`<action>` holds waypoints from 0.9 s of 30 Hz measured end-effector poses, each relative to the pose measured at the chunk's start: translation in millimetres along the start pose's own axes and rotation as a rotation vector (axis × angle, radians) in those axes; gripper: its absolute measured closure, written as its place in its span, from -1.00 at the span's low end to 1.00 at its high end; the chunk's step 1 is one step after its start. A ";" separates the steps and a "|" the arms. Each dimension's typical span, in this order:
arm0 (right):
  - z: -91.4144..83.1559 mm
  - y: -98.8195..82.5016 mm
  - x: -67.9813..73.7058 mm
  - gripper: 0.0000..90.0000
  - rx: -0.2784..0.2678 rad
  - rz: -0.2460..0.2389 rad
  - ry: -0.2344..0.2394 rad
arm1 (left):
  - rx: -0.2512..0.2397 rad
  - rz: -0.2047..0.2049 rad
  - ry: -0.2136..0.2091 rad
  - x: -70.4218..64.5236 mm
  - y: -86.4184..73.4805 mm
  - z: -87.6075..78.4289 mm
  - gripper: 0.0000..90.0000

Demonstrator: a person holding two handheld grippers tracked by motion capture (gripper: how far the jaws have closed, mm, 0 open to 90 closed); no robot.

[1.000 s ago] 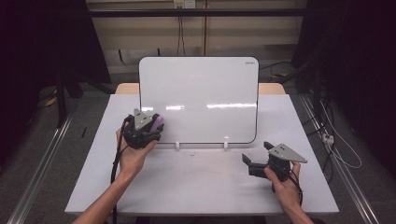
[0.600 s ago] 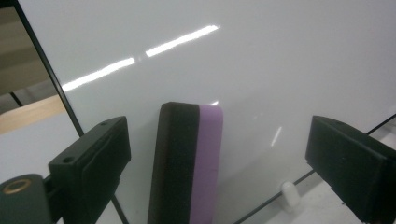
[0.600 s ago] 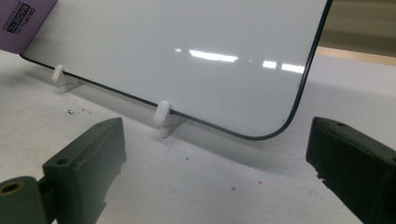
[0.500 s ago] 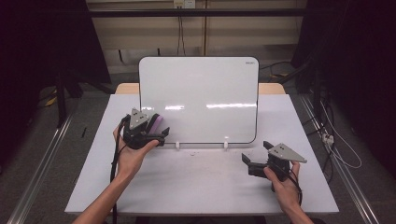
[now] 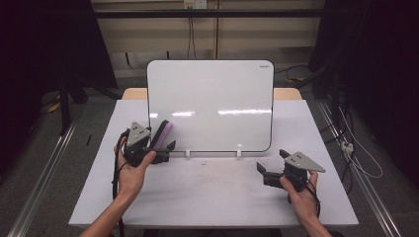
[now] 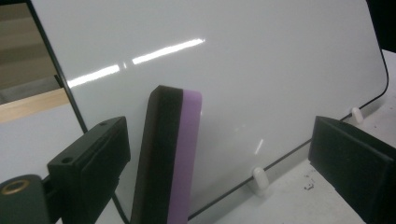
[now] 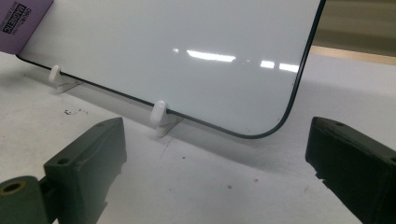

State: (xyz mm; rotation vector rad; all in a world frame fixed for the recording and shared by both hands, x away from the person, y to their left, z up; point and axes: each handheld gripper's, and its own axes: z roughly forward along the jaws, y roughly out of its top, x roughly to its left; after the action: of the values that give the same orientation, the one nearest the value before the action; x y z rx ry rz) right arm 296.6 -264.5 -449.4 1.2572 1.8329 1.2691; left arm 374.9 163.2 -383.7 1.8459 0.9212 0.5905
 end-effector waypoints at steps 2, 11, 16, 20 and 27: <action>-0.6 -0.3 -0.1 -0.89 0.001 0.003 -0.003 | -0.003 0.008 0.007 -0.3 -3.7 -3.7 -0.88; -1.2 -0.6 -1.1 -0.88 0.002 0.002 -0.010 | -0.003 0.040 0.035 -2.2 -13.3 -18.0 -0.88; -1.7 -0.6 -1.0 -0.88 0.000 0.003 -0.009 | 0.019 0.034 0.019 -0.6 -23.8 -23.7 -0.88; -1.6 -1.0 -1.1 -0.88 0.001 0.003 -0.009 | 0.035 0.016 0.030 1.6 -33.7 -28.2 -0.89; -1.5 -1.5 -0.7 -0.88 0.004 0.004 -0.007 | 0.041 0.007 0.037 0.7 -45.0 -40.1 -0.89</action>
State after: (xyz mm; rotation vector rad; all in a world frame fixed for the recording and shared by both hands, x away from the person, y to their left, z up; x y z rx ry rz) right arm 295.0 -265.8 -450.3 1.2656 1.8298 1.2628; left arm 330.9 197.0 -407.2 1.8807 0.9578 0.6166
